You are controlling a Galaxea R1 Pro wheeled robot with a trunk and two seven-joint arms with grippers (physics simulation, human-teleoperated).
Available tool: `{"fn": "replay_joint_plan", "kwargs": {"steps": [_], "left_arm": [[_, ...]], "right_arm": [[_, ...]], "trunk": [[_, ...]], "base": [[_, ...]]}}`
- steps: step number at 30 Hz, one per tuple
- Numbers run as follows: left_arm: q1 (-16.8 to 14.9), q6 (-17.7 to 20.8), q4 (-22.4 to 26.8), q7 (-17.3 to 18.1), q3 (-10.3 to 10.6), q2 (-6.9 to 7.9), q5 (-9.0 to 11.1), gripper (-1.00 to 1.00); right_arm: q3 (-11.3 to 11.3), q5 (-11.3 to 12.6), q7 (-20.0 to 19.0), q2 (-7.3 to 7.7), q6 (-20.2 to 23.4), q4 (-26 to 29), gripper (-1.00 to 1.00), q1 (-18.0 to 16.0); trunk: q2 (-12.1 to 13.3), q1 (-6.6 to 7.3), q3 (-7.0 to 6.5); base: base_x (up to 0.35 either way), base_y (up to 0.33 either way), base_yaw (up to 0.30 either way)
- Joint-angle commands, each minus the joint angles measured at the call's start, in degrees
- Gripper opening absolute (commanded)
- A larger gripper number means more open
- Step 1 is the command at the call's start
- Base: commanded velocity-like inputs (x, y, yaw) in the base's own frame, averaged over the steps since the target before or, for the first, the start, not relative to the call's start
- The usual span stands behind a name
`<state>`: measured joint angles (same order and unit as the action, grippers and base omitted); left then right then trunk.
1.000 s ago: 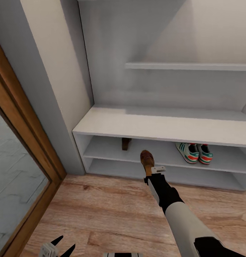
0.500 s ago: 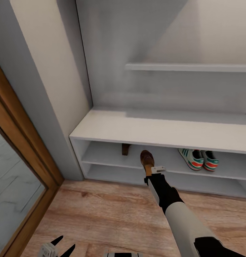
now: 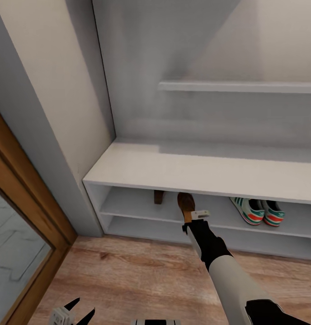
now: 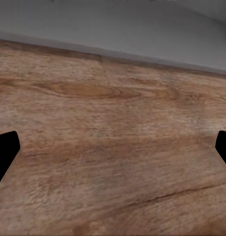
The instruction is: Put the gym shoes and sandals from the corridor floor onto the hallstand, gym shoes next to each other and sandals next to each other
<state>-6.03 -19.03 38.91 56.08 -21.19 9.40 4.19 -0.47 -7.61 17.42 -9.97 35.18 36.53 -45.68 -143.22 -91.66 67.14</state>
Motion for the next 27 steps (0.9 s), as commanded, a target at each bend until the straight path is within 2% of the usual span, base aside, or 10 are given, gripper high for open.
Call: {"fn": "replay_joint_plan", "kwargs": {"steps": [1, 13, 21, 27], "left_arm": [[-0.04, -0.23, -0.07, 0.26, -0.08, 0.0, 0.12, 1.0], [-0.04, -0.11, 0.1, 0.56, -0.07, 0.05, 0.17, 1.0], [-0.04, -0.04, 0.09, 0.45, -0.08, 0.02, 0.19, 1.0], [-0.04, -0.04, 0.03, 0.61, -0.13, 0.06, 0.2, 1.0]], "right_arm": [[-0.06, -0.39, -0.11, -0.03, 0.42, 0.08, -1.0, -0.02], [-0.06, -0.35, -0.14, -0.03, 0.42, 0.15, -1.0, -0.01], [-0.06, -0.3, -0.19, -0.03, 0.42, 0.2, -1.0, -0.02], [-0.06, -0.33, -0.19, -0.03, 0.42, 0.22, -1.0, -0.02]], "trunk": [[-0.02, -0.01, 0.05], [-0.02, -0.01, 0.05], [-0.12, -0.22, 2.24], [-0.12, -0.22, 2.67]], "base": [[0.22, 0.0, 0.0], [0.039, 0.0, 0.0], [0.0, 0.0, 0.0], [0.0, 0.0, 0.0]]}}
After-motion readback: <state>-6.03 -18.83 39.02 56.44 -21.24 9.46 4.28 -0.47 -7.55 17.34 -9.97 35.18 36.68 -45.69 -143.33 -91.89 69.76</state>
